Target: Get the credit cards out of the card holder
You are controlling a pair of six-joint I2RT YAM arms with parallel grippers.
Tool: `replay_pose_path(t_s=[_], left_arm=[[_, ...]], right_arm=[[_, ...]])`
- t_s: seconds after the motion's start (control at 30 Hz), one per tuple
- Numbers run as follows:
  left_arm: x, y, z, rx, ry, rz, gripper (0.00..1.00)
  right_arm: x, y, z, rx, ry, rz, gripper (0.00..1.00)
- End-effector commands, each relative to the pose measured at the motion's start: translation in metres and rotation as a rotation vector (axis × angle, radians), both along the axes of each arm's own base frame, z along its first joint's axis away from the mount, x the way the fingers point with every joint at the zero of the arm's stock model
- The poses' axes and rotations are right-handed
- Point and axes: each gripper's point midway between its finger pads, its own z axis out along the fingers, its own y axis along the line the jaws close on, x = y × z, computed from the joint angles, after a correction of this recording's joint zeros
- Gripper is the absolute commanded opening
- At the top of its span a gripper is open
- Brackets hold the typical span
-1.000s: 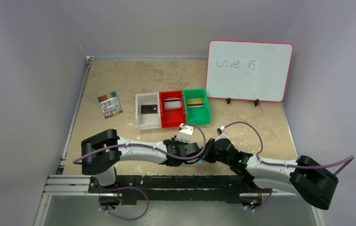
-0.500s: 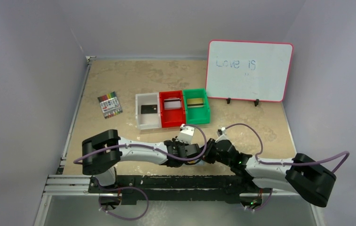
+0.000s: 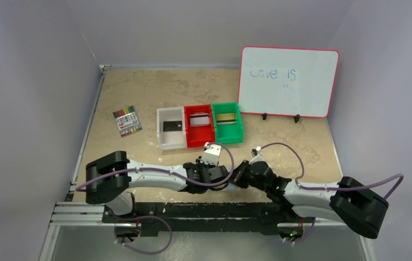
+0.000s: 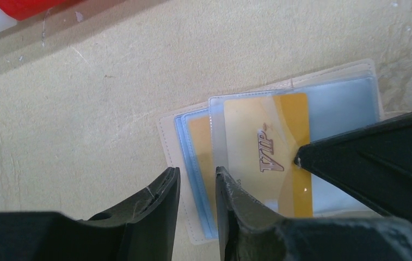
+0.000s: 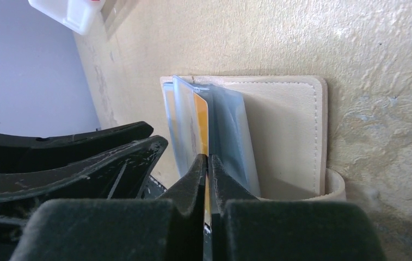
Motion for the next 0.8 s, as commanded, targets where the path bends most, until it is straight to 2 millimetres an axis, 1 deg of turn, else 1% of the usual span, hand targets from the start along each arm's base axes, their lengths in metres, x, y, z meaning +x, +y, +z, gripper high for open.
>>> replay_pose_path(t_s=[0.0, 0.07, 0.27, 0.37, 0.6, 0.77], left_arm=[[0.005, -0.013, 0.027, -0.133, -0.056, 0.016, 0.32], [0.004, -0.016, 0.027, -0.143, -0.053, 0.0, 0.33], [0.003, -0.024, 0.014, -0.099, -0.027, -0.014, 0.34], [0.004, -0.019, 0.005, -0.041, -0.025, 0.005, 0.31], [0.002, -0.012, -0.01, 0.027, -0.004, 0.002, 0.3], [0.003, 0.003, -0.015, 0.085, -0.015, 0.038, 0.26]], right_arm=[[0.005, -0.005, 0.001, -0.019, -0.013, -0.029, 0.0], [0.005, -0.006, 0.0, -0.028, -0.012, -0.032, 0.0], [0.004, -0.01, 0.0, -0.04, -0.015, -0.038, 0.0], [0.004, -0.012, 0.0, -0.045, -0.014, -0.042, 0.0], [0.004, -0.013, 0.001, -0.042, -0.018, -0.044, 0.0], [0.006, -0.018, -0.003, -0.097, -0.01, -0.055, 0.0]])
